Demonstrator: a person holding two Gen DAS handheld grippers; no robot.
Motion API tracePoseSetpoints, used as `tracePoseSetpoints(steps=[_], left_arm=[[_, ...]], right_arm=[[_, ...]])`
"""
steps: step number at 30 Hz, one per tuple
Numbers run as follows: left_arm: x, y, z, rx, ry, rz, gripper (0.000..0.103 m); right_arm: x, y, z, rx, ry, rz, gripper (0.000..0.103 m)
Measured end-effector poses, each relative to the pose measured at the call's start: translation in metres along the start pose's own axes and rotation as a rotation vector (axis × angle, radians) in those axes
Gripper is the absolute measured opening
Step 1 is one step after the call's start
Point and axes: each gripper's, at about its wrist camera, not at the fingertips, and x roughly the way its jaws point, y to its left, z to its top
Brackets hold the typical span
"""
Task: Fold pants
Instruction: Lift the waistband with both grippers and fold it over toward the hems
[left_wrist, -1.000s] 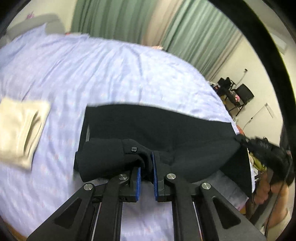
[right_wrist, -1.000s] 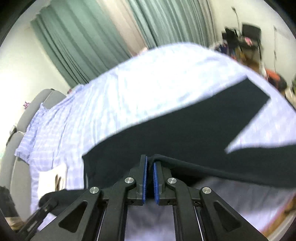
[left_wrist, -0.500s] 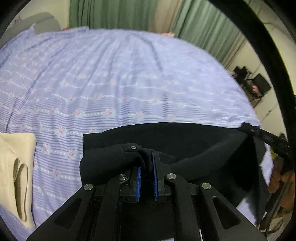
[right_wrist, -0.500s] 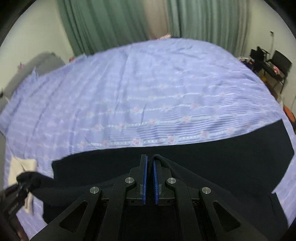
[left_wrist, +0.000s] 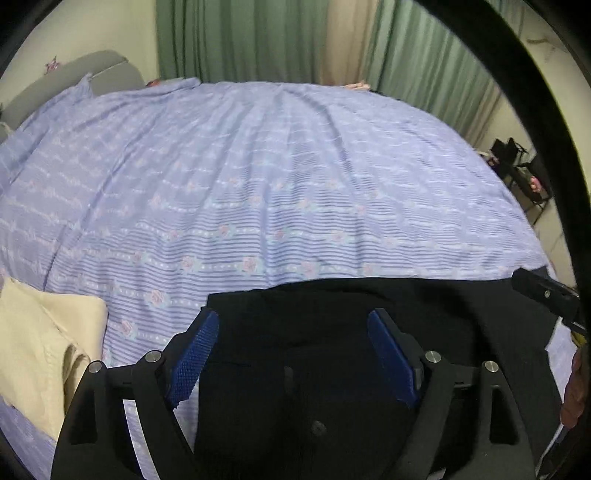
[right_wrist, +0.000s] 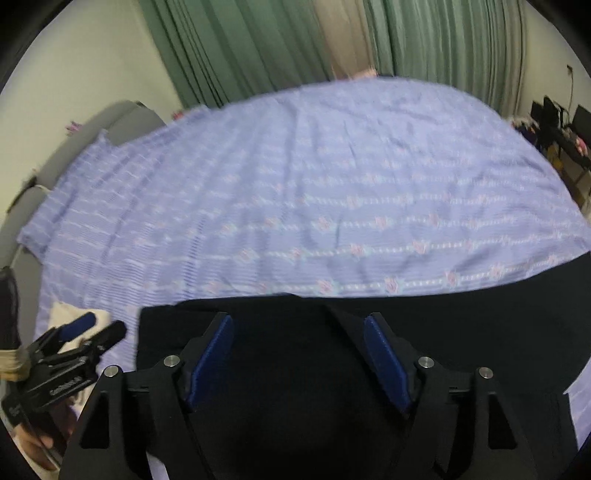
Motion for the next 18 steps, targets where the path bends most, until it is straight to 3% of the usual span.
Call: tracePoseSetpoints(steps=[8, 14, 18], left_arm=[[-0.101, -0.064, -0.038, 0.121, -0.045, -0.074, 0.084], [-0.182, -0.132, -0.066, 0.215, -0.138, -0.092, 0.092], [-0.217, -0.172, -0.092, 0.208, -0.164, -0.108, 0.095]], right_arm=[[-0.104, -0.01, -0.035, -0.013, -0.084, -0.005, 0.074], [-0.179, -0.039, -0.076, -0.019, -0.098, -0.025, 0.074], [-0.223, -0.071, -0.11, -0.026, -0.093, -0.05, 0.076]])
